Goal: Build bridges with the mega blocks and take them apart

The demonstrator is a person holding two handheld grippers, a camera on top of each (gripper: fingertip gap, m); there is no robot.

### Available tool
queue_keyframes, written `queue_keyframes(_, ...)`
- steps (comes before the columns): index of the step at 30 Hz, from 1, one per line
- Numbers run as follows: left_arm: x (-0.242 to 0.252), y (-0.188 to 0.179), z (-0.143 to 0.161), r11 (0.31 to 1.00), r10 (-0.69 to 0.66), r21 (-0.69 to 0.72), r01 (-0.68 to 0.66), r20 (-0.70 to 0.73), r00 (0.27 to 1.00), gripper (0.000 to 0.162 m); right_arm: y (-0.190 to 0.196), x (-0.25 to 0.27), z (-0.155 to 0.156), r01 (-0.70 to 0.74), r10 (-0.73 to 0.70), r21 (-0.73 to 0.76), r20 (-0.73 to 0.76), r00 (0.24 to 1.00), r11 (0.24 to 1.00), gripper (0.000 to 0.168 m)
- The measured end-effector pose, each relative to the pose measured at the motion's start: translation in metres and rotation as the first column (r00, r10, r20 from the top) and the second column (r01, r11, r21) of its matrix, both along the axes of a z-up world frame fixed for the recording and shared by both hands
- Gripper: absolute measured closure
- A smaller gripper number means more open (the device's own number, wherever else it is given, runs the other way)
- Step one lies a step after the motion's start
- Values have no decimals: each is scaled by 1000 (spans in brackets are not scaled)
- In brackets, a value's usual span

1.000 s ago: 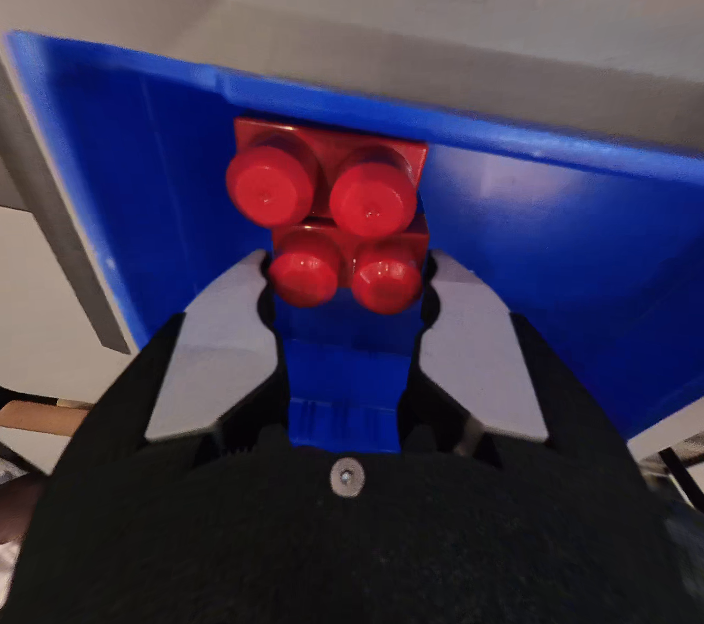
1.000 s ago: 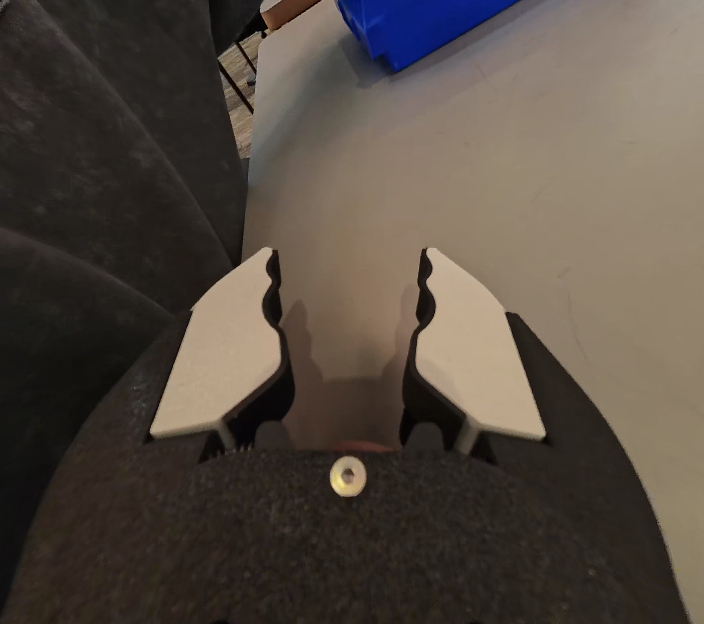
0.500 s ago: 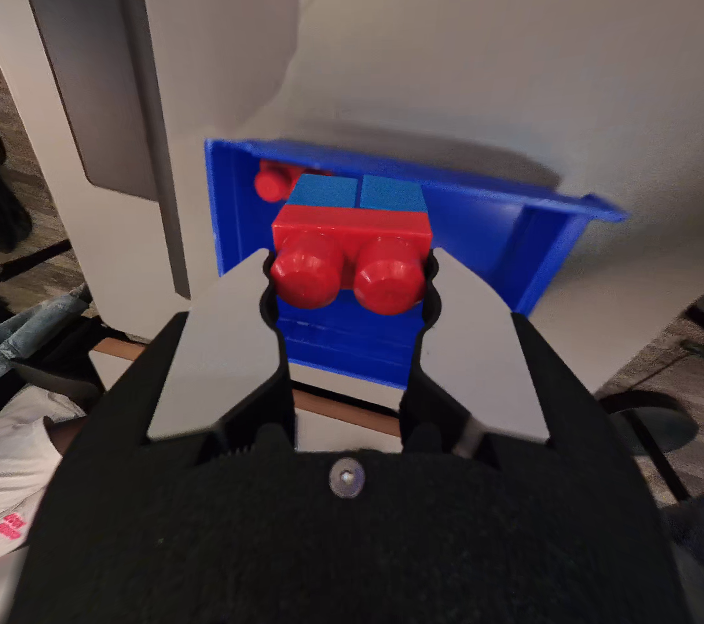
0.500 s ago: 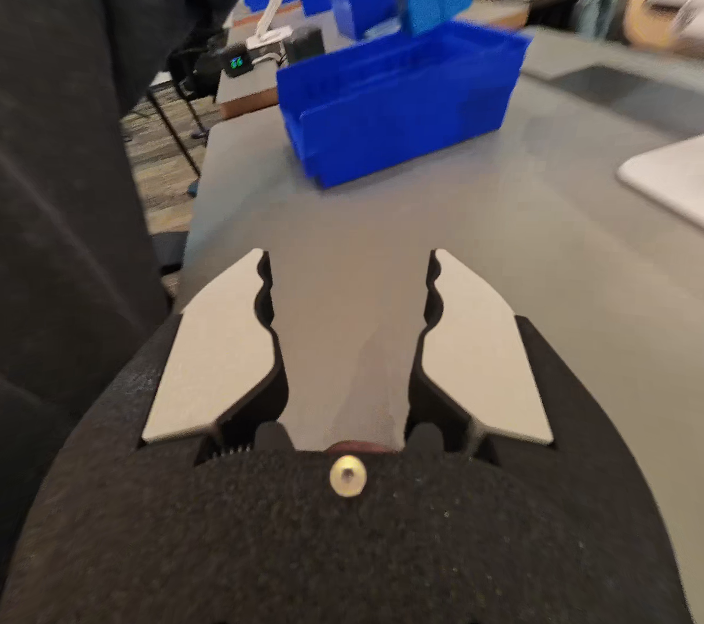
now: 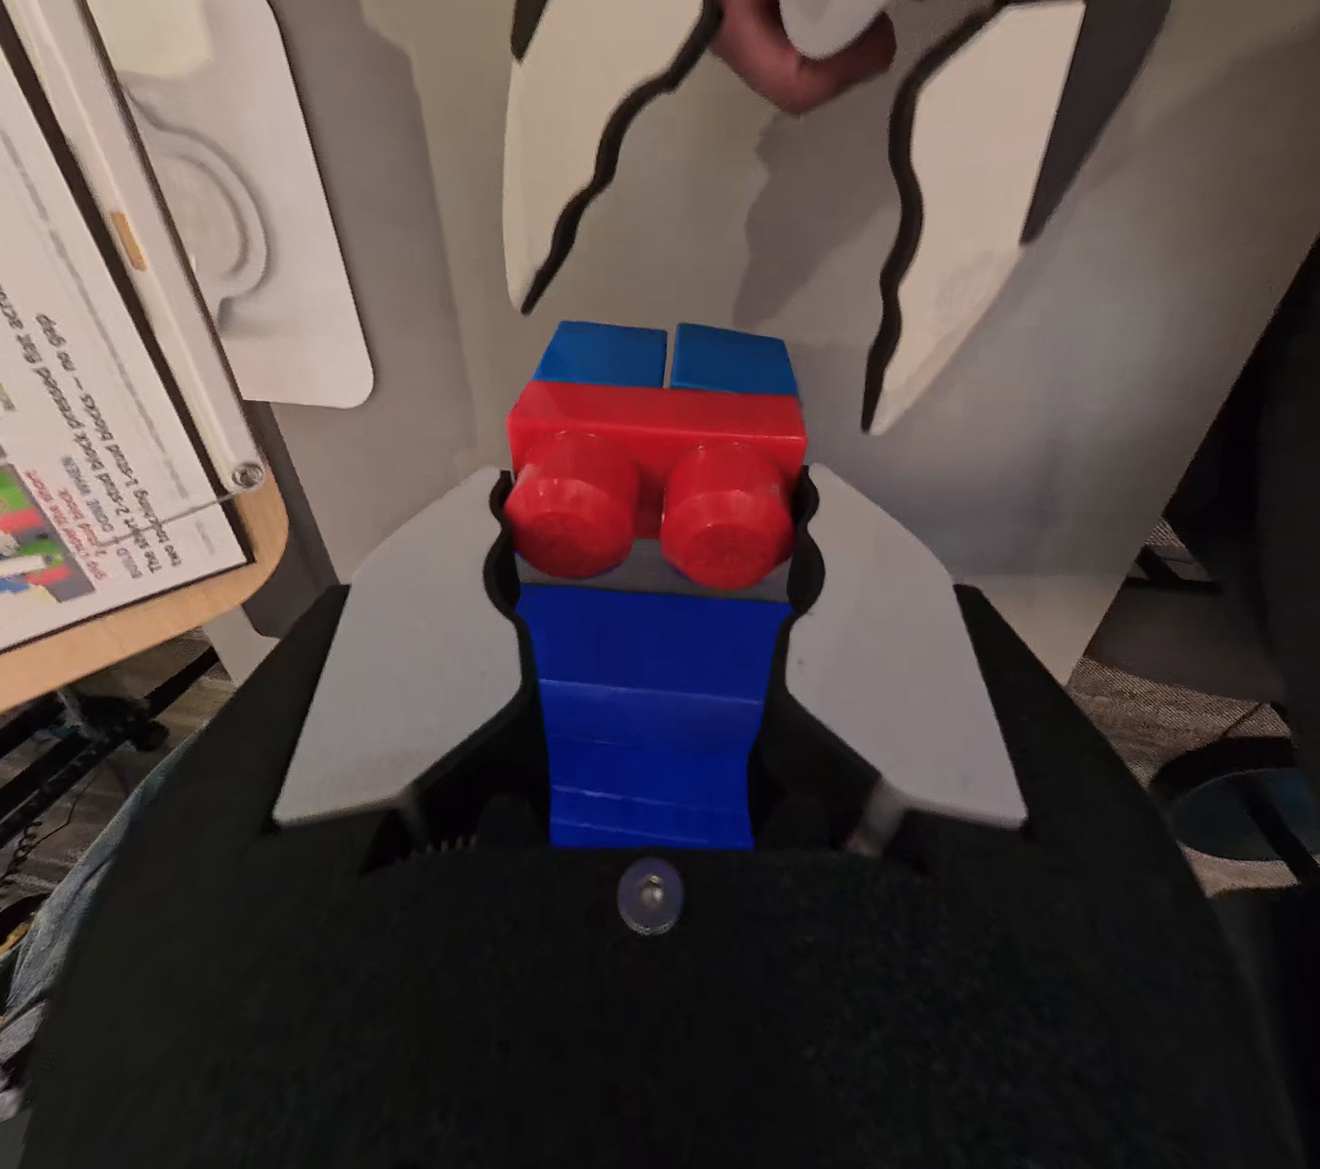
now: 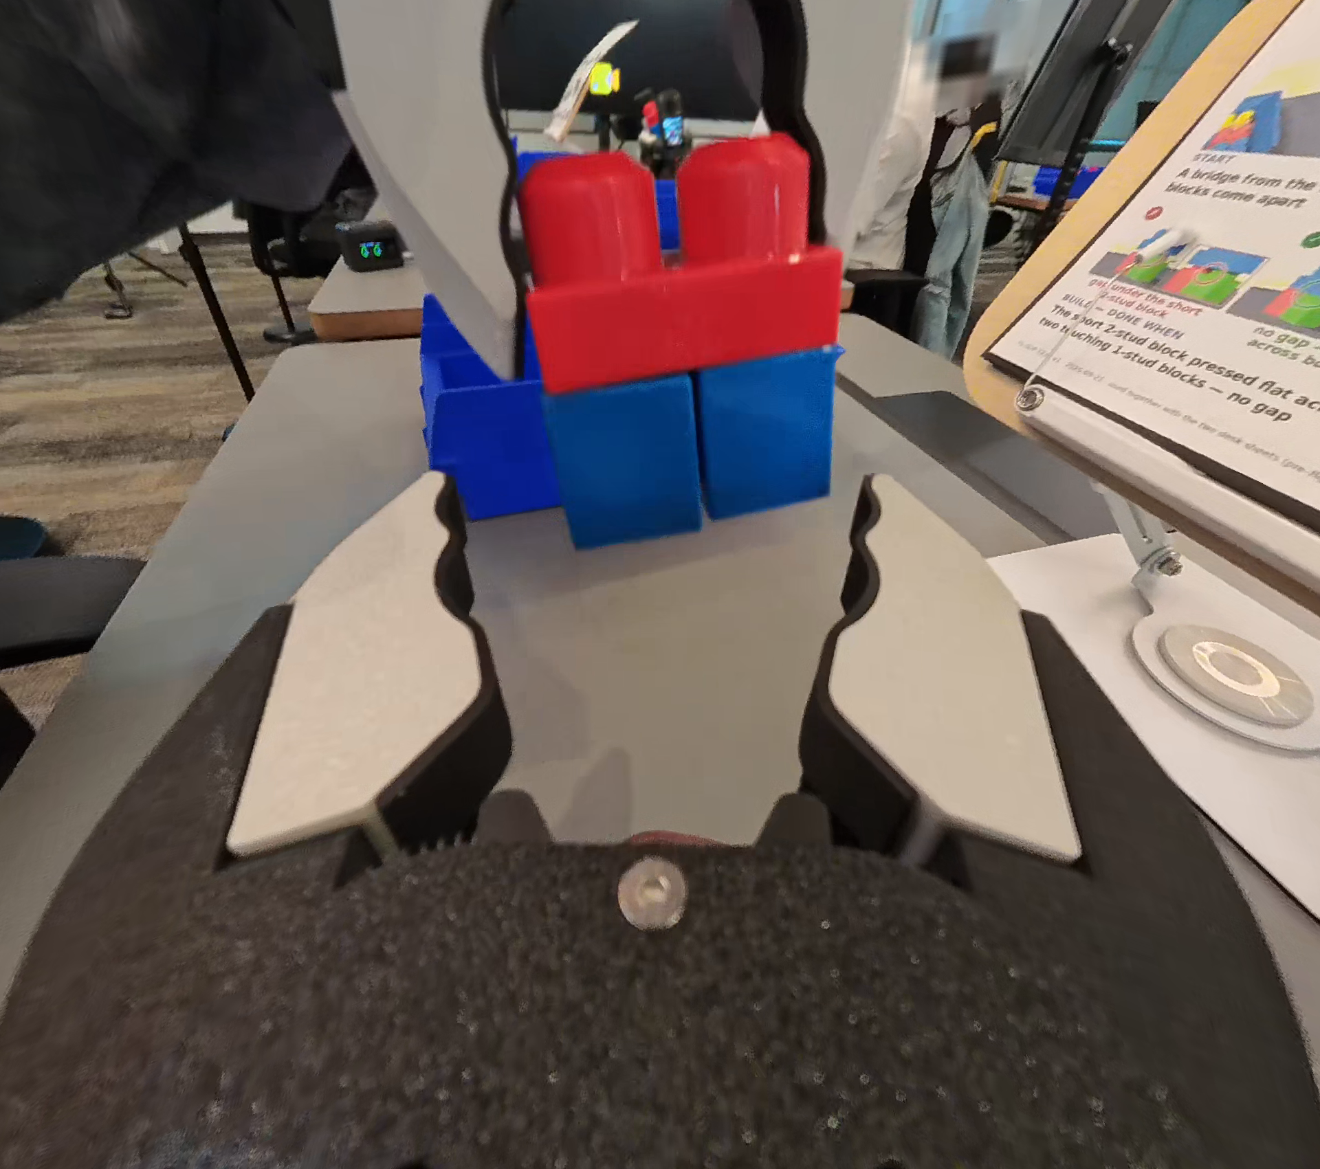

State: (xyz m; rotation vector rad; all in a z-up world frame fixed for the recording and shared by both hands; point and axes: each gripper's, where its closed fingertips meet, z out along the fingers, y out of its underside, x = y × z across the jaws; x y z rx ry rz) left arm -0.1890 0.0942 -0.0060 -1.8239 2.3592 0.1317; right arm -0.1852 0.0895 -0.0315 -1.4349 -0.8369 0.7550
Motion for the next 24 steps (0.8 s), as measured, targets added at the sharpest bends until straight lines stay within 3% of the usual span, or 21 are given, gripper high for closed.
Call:
queue_keyframes(5, 22, -20, -20, 993, -37, -112, 38, 18, 999, 89, -3, 4, -13, 13, -13, 16, 11, 1000, 1000, 87)
queue_keyframes(9, 25, -21, -34, 992, -47, -114, 47, 7, 999, 89, -4, 7, -30, 8, -8, -6, 63, 998, 1000, 88)
queue_keyframes(17, 24, -24, -19, 992, -68, -106, 71, 25, 997, 91, -6, 4, -17, -25, 24, 36, 46, 999, 999, 88)
queue_keyframes(18, 23, -22, -16, 993, -79, -85, 81, 24, 997, 91, -4, 3, -18, -25, 24, 19, 52, 998, 1000, 89)
queue_keyframes(20, 31, -15, 7, 996, -79, -33, 83, 95, 992, 91, 3, 7, -62, 19, 4, -95, 234, 972, 995, 89)
queue_keyframes(22, 38, -16, 41, 996, -44, -69, 58, 188, 981, 91, -1, 7, -71, -11, 29, -136, 130, 991, 991, 89)
queue_keyframes(24, 34, -4, 70, 999, -47, 5, 47, 221, 974, 91, -1, 13, -72, 8, 14, -138, 158, 987, 990, 89)
